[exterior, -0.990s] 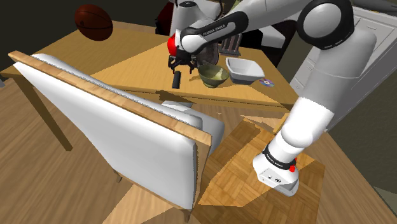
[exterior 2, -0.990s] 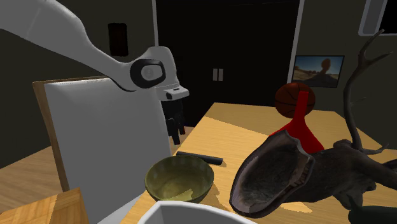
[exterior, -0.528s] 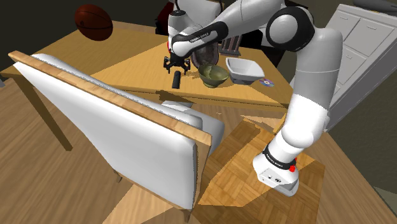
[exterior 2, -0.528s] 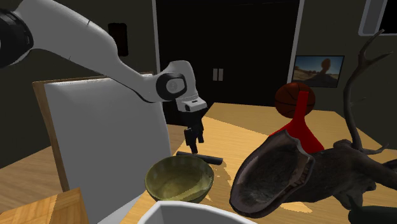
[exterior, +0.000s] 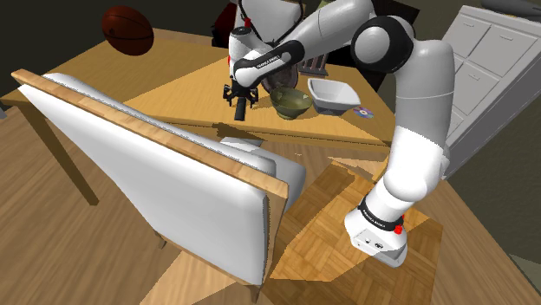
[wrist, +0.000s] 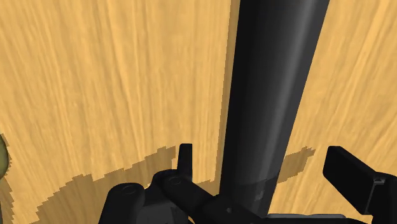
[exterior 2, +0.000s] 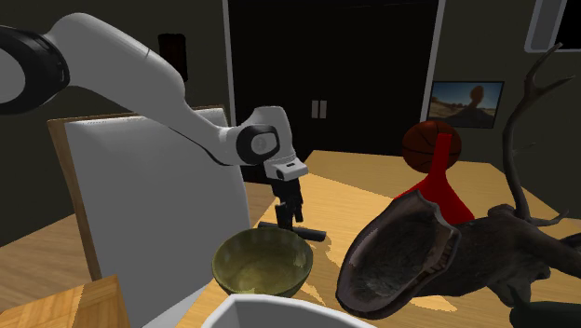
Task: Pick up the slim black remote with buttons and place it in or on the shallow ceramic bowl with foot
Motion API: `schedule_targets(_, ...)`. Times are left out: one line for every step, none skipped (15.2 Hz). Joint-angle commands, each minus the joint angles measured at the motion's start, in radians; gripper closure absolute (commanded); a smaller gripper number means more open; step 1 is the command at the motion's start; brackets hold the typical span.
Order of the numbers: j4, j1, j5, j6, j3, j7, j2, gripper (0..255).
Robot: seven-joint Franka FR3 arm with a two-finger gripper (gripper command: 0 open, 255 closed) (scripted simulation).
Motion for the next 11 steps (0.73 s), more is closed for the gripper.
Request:
schedule_targets(-0.001,0.0,-0.002,0.006,-0.001,0.001,0.004,0)
schedule_targets(-0.001,0.0,-0.002,0.006,-0.001,0.001,0.004,0)
schedule_targets(-0.001,0.0,-0.002,0.006,-0.001,0.001,0.004,0)
schedule_targets(-0.001,0.0,-0.002,0.006,-0.001,0.001,0.004,0)
schedule_targets(-0.001,0.0,-0.002,0.006,-0.001,0.001,0.004,0)
schedule_targets(-0.001,0.0,-0.002,0.006,-0.001,0.001,0.004,0)
schedule_targets(-0.001,0.0,-0.002,0.006,-0.001,0.001,0.004,0)
schedule_targets(-0.001,0.0,-0.002,0.006,-0.001,0.001,0.004,255)
schedule_targets(-0.001,0.0,-0.002,0.006,-0.001,0.001,0.004,255)
schedule_targets(-0.001,0.0,-0.002,0.006,-0.001,0.001,0.004,255)
schedule_targets(-0.001,0.0,-0.002,0.007,-0.001,0.001,0.005,255)
